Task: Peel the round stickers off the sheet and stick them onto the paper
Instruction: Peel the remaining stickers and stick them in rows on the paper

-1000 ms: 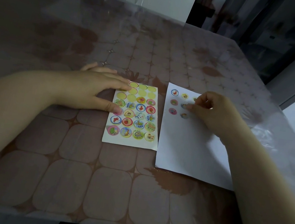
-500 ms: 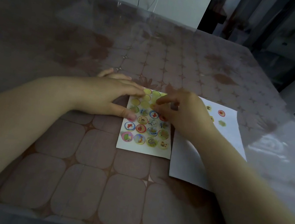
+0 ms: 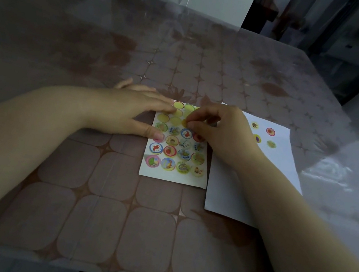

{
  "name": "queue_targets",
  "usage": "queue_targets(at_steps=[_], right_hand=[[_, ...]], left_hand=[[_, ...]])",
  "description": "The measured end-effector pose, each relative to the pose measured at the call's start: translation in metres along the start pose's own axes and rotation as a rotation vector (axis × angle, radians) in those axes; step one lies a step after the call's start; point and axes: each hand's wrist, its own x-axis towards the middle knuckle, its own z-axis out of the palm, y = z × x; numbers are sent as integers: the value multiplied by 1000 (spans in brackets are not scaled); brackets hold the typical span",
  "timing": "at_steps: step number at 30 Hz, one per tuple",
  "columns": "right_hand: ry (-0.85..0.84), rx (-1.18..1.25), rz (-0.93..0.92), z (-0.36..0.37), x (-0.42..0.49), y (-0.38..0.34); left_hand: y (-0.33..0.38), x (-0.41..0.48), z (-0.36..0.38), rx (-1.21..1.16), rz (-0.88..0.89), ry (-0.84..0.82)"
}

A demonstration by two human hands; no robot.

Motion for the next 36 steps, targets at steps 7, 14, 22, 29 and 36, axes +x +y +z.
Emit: queue_targets(at_steps=[7,14,22,29,36], right_hand=[[25,194,40,-5,-1,-6],[141,139,130,-80,-10,-10],[21,-6,309,-93,-40,46],[85,-21,261,-81,-34,54],[82,-83,277,-76,-27,58]], left_hand=[[-1,1,-1,20,11,-3],[-6,1,1,42,43,24],[-45,29,24,151,105,103],[-60,42,32,138,114,113],[-56,40,30,119,123,105]])
